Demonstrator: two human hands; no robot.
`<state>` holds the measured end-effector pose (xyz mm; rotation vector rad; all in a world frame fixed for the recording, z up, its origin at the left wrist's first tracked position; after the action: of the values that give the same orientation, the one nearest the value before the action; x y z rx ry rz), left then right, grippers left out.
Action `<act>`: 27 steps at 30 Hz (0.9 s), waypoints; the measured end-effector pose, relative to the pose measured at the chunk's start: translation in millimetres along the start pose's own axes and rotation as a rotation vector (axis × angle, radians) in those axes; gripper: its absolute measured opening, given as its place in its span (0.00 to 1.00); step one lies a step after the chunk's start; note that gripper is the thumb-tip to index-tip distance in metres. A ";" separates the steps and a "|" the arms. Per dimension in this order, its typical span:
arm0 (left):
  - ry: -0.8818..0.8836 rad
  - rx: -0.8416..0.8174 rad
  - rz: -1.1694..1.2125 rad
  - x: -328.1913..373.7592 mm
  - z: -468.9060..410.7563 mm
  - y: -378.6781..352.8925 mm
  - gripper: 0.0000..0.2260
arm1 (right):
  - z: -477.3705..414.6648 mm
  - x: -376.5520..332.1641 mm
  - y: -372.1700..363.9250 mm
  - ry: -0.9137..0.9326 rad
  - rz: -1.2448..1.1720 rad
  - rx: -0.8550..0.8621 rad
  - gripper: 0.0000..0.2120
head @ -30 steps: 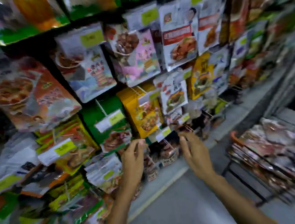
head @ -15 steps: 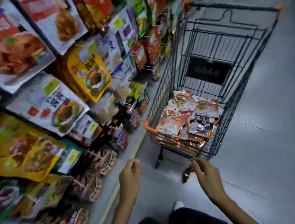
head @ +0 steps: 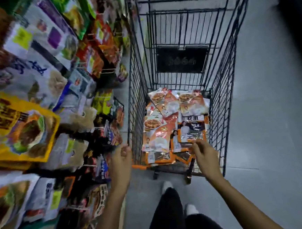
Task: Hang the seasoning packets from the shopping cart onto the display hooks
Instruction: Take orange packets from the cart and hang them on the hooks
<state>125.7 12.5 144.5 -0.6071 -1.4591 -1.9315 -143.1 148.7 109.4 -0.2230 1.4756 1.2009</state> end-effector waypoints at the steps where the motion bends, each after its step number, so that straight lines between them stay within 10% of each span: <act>1: -0.018 0.024 -0.031 5.8 -18.7 -0.3 0.10 | -13.2 -0.1 -12.3 -0.018 -0.018 -0.008 0.10; 15: -0.113 -0.144 -0.150 5.1 -166.8 -92.5 0.22 | -125.6 124.8 -204.7 -0.481 -0.056 -0.225 0.31; 27: -0.225 -0.122 -0.122 6.8 -170.9 -98.6 0.13 | -130.0 153.3 -241.4 -0.642 -0.172 -0.139 0.19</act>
<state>52.2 -134.9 35.7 -0.8308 -1.5532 -2.1148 -102.4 12.5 -170.7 -0.0449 0.8001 1.0984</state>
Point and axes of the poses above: each hand's wrist, its own z-axis away from the middle knuckle, its own y-axis out of the back of the hand, x = y × z, the point moved 9 cm from there along -z, towards the middle knuckle, and after that the axes turned 6 degrees about y, right-handed, at the moved point
